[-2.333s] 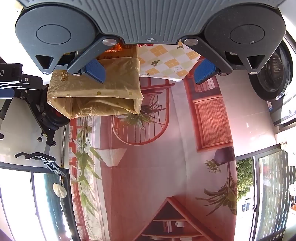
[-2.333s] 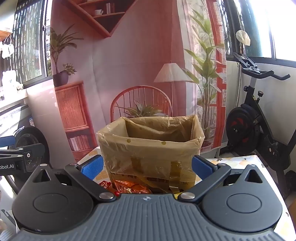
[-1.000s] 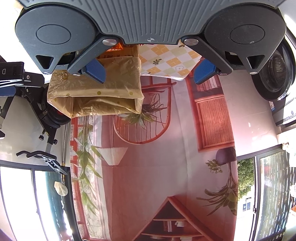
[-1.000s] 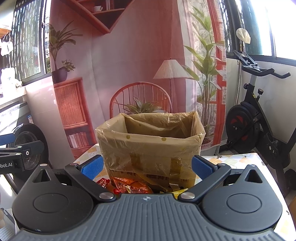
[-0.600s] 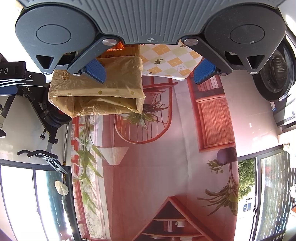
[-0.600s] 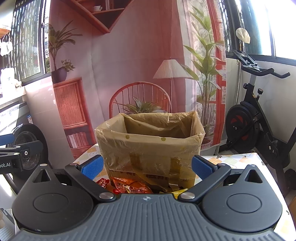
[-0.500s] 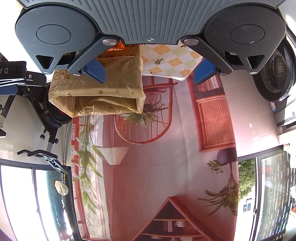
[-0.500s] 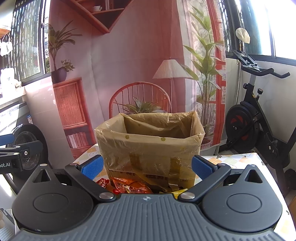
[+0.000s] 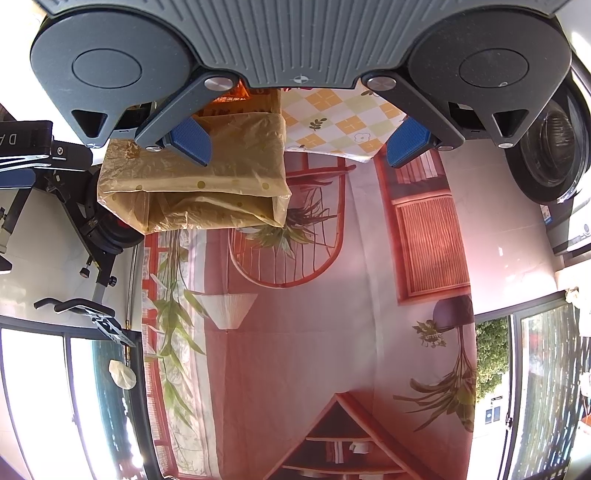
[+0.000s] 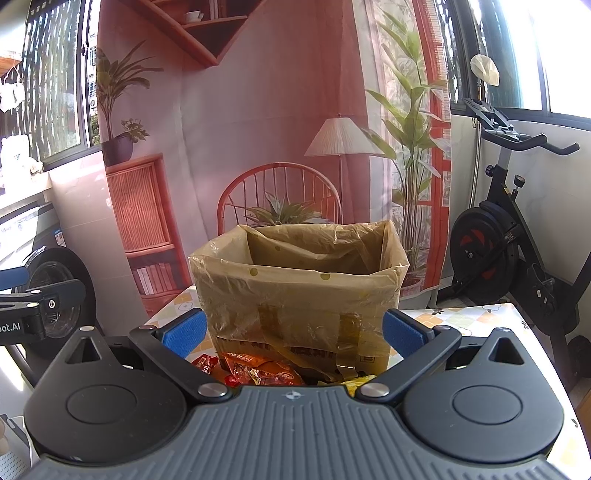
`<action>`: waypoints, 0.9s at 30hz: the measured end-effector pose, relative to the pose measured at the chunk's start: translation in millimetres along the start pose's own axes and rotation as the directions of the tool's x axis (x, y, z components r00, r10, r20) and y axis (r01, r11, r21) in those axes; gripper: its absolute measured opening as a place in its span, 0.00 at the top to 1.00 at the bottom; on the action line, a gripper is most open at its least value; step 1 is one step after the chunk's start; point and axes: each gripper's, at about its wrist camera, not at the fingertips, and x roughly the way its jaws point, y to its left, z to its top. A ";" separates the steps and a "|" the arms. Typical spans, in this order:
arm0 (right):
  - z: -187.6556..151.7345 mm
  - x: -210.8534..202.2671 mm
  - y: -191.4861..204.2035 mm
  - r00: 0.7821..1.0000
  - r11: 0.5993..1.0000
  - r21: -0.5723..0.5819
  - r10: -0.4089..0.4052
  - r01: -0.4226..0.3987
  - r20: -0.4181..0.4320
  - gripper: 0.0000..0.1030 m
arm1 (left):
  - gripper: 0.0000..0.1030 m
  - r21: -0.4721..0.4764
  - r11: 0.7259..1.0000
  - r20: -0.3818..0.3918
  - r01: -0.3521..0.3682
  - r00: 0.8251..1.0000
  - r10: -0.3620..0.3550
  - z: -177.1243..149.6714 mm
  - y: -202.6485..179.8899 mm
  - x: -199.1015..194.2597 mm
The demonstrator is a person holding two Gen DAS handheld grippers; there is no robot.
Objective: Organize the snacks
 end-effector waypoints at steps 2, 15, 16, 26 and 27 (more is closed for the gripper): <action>-0.1 -0.1 0.2 1.000 1.000 0.000 -0.001 0.001 0.001 0.00 | 0.01 -0.003 1.000 0.000 -0.001 1.000 0.001 -0.3 0.3 0.2; -6.1 4.5 -2.9 1.000 1.000 0.004 -0.003 0.003 0.015 0.00 | 0.01 -0.111 0.993 -0.003 0.050 0.999 -0.050 -11.0 8.3 9.4; -8.0 3.9 -2.7 1.000 1.000 0.003 0.002 -0.002 0.022 0.00 | 0.01 -0.112 0.993 -0.001 0.041 0.999 -0.042 -14.8 9.2 11.7; -36.7 19.1 1.2 0.996 0.997 -0.008 0.074 -0.073 0.045 0.00 | 0.01 -0.138 0.990 -0.044 -0.020 0.999 0.014 -35.0 21.3 34.2; -39.9 21.4 2.2 0.997 0.998 -0.016 0.058 -0.058 0.044 0.00 | 0.01 -0.142 0.990 -0.049 -0.022 0.999 0.015 -37.5 22.7 36.7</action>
